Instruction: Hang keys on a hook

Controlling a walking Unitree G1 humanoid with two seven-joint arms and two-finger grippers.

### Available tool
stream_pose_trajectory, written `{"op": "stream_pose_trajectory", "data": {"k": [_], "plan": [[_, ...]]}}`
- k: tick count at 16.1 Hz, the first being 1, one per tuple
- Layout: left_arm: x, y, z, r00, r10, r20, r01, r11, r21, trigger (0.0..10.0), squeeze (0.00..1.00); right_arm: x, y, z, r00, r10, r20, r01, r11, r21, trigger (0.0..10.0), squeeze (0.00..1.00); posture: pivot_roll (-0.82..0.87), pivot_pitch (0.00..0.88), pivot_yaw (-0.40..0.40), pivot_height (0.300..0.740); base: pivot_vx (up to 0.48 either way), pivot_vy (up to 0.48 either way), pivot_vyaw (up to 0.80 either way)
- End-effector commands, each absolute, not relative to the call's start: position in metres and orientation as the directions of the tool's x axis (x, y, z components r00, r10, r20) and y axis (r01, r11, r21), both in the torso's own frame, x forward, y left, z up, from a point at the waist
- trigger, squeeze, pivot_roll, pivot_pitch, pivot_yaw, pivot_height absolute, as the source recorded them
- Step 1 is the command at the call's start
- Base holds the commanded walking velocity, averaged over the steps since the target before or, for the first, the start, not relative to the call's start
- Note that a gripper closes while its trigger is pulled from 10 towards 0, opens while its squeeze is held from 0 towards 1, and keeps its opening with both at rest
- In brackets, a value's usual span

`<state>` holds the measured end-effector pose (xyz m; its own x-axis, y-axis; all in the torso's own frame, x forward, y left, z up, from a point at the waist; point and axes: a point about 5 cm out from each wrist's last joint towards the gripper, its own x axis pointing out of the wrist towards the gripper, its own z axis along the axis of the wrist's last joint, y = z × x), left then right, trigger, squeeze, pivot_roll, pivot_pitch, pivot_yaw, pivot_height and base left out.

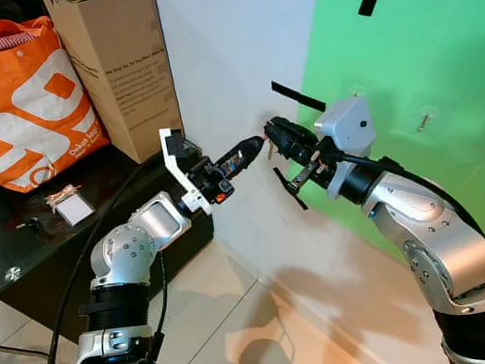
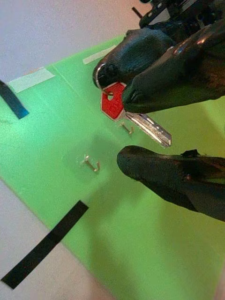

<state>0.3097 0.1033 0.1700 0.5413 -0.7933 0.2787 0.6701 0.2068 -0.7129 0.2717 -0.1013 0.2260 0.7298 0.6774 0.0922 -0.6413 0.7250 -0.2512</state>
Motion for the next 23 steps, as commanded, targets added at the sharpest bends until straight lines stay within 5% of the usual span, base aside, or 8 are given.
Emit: {"op": "stream_pose_trajectory", "data": {"k": [1, 6, 7, 9, 10, 11, 13, 23], "plan": [[0.3106, 0.1003, 0.1773, 0.517, -0.804, 0.295, 0.690, 0.188, -0.699, 10.0, 0.00, 0.2700, -0.1016, 0.2346, 0.724, 0.679, 0.122, -0.630, 0.722, -0.287, 10.0, 0.00, -0.07, 0.000, 0.043, 0.740, 0.000, 0.000, 0.00], [0.3111, 0.1008, 0.1792, 0.519, -0.800, 0.302, 0.695, 0.188, -0.694, 10.0, 0.00, 0.2696, -0.1012, 0.2347, 0.723, 0.680, 0.122, -0.631, 0.721, -0.285, 10.0, 0.00, -0.07, 0.000, 0.043, 0.740, 0.000, 0.000, 0.00], [0.3115, 0.1009, 0.1790, 0.519, -0.800, 0.302, 0.694, 0.188, -0.695, 8.9, 0.00, 0.2696, -0.1010, 0.2348, 0.722, 0.681, 0.123, -0.632, 0.721, -0.283, 10.0, 0.00, -0.08, 0.000, 0.043, 0.740, 0.000, 0.000, 0.00], [0.3123, 0.1012, 0.1775, 0.525, -0.797, 0.299, 0.693, 0.197, -0.693, 4.0, 0.00, 0.2693, -0.1006, 0.2359, 0.715, 0.686, 0.133, -0.642, 0.720, -0.262, 10.0, 0.00, -0.08, 0.000, 0.042, 0.740, 0.000, 0.000, 0.00], [0.3123, 0.1013, 0.1771, 0.527, -0.796, 0.297, 0.694, 0.201, -0.691, 4.0, 0.00, 0.2692, -0.1006, 0.2359, 0.715, 0.687, 0.133, -0.643, 0.720, -0.261, 10.0, 0.00, -0.08, 0.000, 0.042, 0.740, 0.000, 0.000, 0.00], [0.3114, 0.1010, 0.1767, 0.520, -0.801, 0.296, 0.702, 0.203, -0.683, 1.0, 0.00, 0.2692, -0.1007, 0.2357, 0.714, 0.687, 0.131, -0.644, 0.719, -0.262, 10.0, 0.00, -0.08, 0.000, 0.042, 0.740, 0.000, 0.000, 0.00], [0.3101, 0.1004, 0.1770, 0.510, -0.805, 0.303, 0.710, 0.195, -0.676, 0.0, 0.00, 0.2693, -0.1006, 0.2356, 0.714, 0.689, 0.130, -0.645, 0.718, -0.263, 10.0, 0.00, -0.08, 0.000, 0.040, 0.740, 0.000, 0.000, 0.00], [0.3089, 0.1042, 0.1789, 0.516, -0.785, 0.344, 0.712, 0.169, -0.682, 0.0, 0.00, 0.2698, -0.1003, 0.2354, 0.712, 0.690, 0.133, -0.644, 0.717, -0.268, 10.0, 0.00, -0.08, 0.000, 0.039, 0.740, 0.000, 0.000, 0.00]]}}
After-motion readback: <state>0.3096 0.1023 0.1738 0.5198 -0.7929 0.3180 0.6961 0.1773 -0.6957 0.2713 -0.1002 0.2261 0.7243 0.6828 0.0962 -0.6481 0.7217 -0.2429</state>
